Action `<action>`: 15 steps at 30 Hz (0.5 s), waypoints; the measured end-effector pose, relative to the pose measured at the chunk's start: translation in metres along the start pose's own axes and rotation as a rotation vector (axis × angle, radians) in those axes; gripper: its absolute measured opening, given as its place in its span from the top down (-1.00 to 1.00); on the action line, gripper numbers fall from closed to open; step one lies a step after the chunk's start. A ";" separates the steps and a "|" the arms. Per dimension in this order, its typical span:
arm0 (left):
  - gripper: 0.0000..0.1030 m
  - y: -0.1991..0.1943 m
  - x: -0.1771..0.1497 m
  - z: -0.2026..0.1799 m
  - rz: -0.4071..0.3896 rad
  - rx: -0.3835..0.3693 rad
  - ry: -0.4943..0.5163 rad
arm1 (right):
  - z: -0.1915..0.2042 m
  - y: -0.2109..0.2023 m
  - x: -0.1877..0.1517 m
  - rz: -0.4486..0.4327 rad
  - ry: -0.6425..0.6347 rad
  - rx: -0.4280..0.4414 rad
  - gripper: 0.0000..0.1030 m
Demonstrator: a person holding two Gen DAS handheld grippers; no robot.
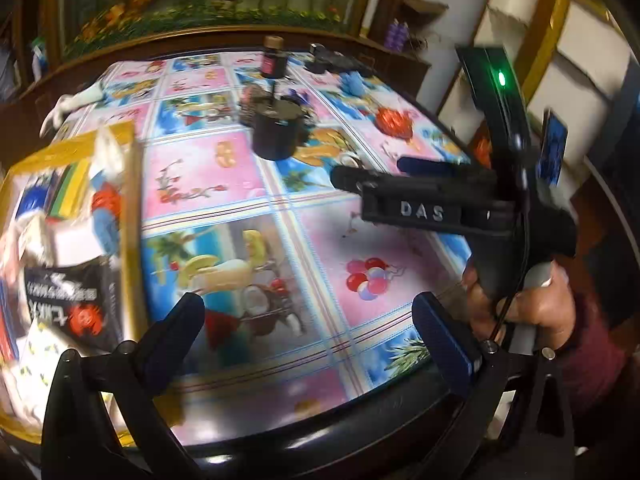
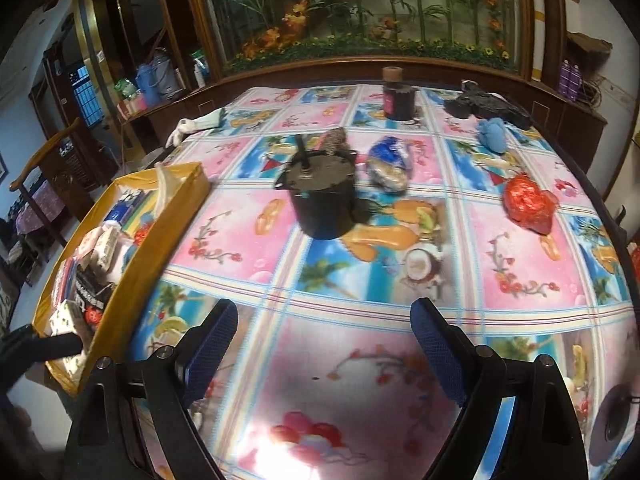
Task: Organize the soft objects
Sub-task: 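Reach left gripper toward knitted brown pouch while right reaches toward blue Vinda bag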
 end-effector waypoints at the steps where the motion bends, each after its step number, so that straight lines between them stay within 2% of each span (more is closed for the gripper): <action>1: -1.00 0.004 0.002 -0.008 0.002 0.012 0.020 | -0.004 -0.002 -0.001 -0.002 0.003 -0.006 -0.73; 5: -1.00 0.024 0.010 -0.030 0.046 0.010 0.038 | -0.024 -0.008 -0.003 -0.003 0.037 -0.031 -0.72; 15: -1.00 0.070 0.008 -0.033 0.172 0.003 -0.034 | -0.059 -0.017 -0.007 0.005 0.086 -0.058 -0.72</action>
Point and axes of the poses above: each gripper's, at about its wrist camera, not at the fingertips, and y roughly the way its jaws point, z to its left, x to its top, the point moved 1 cm from there along y, roughly the way its jaws point, and after that the axes turned 14 degrees about x, right-handed, at the moved point
